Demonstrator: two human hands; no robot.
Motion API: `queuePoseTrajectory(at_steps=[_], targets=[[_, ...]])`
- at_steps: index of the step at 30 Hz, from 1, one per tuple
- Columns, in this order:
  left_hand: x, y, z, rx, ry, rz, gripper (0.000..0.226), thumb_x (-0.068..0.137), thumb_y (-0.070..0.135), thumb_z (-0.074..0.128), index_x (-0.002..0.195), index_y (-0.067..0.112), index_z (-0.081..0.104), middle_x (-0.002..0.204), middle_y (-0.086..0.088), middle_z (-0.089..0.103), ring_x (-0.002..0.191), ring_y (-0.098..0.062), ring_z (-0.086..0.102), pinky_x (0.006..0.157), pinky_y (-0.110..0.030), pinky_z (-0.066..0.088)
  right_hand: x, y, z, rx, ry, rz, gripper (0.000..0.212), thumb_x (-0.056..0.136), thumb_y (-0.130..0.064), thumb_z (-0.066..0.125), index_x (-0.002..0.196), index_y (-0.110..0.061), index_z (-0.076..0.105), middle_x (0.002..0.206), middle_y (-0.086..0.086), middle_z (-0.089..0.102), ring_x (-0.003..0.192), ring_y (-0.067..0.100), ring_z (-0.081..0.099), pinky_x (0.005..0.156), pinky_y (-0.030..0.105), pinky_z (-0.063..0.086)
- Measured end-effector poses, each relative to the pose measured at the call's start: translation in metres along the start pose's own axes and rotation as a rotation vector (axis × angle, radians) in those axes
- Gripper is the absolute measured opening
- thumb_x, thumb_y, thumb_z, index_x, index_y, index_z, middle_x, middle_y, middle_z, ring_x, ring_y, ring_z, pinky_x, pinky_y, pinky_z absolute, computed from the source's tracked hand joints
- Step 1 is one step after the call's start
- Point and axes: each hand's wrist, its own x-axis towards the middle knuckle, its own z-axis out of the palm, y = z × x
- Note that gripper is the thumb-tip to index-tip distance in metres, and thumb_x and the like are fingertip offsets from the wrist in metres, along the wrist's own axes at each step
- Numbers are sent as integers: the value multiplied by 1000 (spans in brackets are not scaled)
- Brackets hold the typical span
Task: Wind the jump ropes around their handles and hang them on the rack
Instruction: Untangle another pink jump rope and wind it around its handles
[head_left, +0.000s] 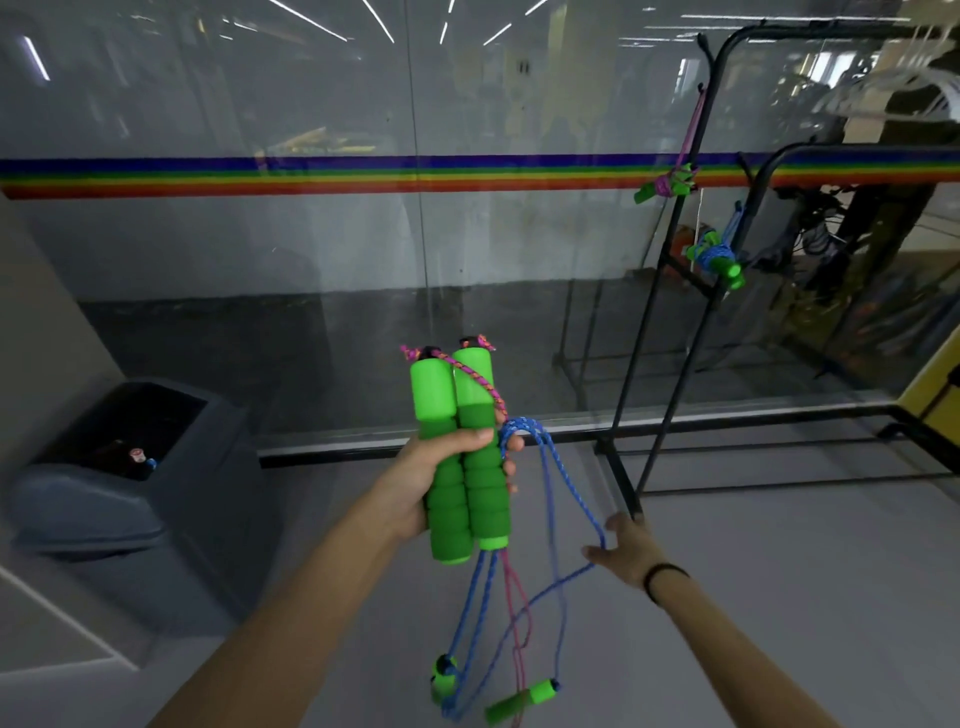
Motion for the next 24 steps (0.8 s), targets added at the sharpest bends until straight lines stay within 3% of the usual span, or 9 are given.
queuePoseTrajectory(at_steps=[3,5,9,11,13,16,19,21,24], targets=[[3,-1,6,19,0,-11,20,73,10,55,93,10,58,81,-9,69,64,-20,65,66,-36,57,-29,-19,9,345,294,-191,20,82,-19,67,91,-9,53,94,6,58,80,18,58,72,27,41],[4,-1,6,43,7,-25,18,74,9,56,92,10,59,81,-9,69,66,-21,66,68,-37,57,-56,-39,7,649,367,-377,14,83,-16,65,77,-8,55,72,-5,61,65,7,56,65,29,43],[6,-7,4,91,46,-47,13,80,6,55,92,7,60,83,-11,72,73,-24,70,73,-40,57,-103,-73,4,1041,-108,-636,47,71,-48,68,94,-8,60,84,-3,70,78,9,64,68,25,53],[5,-13,3,124,92,-71,14,83,5,51,93,5,60,84,-13,73,76,-26,72,77,-43,56,-111,-81,11,1033,-277,-657,47,70,-40,72,99,-6,57,81,-2,71,74,12,64,66,21,51],[3,-18,-3,157,154,-96,13,86,1,49,92,4,60,85,-16,73,75,-26,72,70,-39,59,-110,-83,13,1001,-286,-650,25,75,-22,67,91,-4,57,68,0,67,61,12,61,60,21,50],[-2,-23,-20,181,233,-162,10,81,5,59,90,8,62,101,-21,68,77,-26,72,65,-34,60,-103,-77,7,924,-197,-607,23,78,-18,61,76,4,53,55,4,59,50,14,55,55,24,46],[-12,-25,-39,234,261,-239,29,68,10,64,96,8,57,107,-20,70,93,-36,69,83,-44,53,-94,-69,-11,920,-56,-525,25,88,-12,58,72,7,53,61,15,59,54,16,58,60,27,48],[-23,-26,-54,290,338,-245,32,64,6,67,95,7,57,102,-19,71,91,-40,69,89,-48,50,-85,-61,-24,968,22,-438,21,91,-8,50,74,1,58,64,12,64,57,12,63,62,22,54],[-45,-24,-78,336,481,-198,21,79,-4,62,97,6,59,85,-11,75,69,-27,72,64,-31,57,-64,-37,-35,1006,112,-296,25,92,-7,49,70,-4,60,60,7,65,58,17,63,62,21,56]])
